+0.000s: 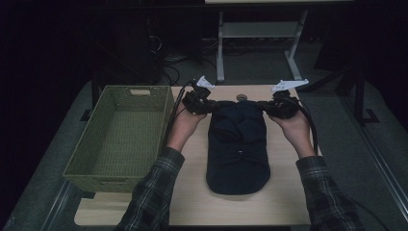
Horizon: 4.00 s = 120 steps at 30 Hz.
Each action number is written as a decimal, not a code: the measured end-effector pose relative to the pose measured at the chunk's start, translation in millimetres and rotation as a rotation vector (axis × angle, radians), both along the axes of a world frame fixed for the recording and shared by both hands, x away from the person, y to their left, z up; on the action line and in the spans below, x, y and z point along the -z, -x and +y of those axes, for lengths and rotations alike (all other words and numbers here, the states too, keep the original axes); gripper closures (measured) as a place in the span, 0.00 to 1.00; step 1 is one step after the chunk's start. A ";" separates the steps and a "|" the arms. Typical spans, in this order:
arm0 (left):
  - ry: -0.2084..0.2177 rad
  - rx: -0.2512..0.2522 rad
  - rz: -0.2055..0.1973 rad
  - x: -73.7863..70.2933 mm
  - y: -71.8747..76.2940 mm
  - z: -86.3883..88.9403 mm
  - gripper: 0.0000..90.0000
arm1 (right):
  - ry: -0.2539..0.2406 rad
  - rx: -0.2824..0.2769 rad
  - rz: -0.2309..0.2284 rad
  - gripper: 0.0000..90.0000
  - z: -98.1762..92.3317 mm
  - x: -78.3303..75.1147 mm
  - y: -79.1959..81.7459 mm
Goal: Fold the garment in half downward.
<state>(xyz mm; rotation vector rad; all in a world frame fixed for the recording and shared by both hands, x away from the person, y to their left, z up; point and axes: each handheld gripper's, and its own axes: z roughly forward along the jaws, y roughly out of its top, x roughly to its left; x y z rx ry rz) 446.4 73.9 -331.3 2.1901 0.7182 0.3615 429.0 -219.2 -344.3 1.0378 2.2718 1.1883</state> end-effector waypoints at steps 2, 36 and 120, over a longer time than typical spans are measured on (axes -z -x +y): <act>0.010 0.005 0.003 3.0 4.3 0.4 0.88 | -0.014 -0.002 0.006 0.93 -1.1 4.6 4.6; 0.029 0.083 -0.038 9.5 62.9 11.3 0.85 | -0.044 -0.052 -0.040 0.91 -0.2 16.3 58.8; -0.134 0.252 0.261 107.6 168.6 26.5 0.82 | -0.034 -0.303 0.233 0.84 14.5 113.9 206.3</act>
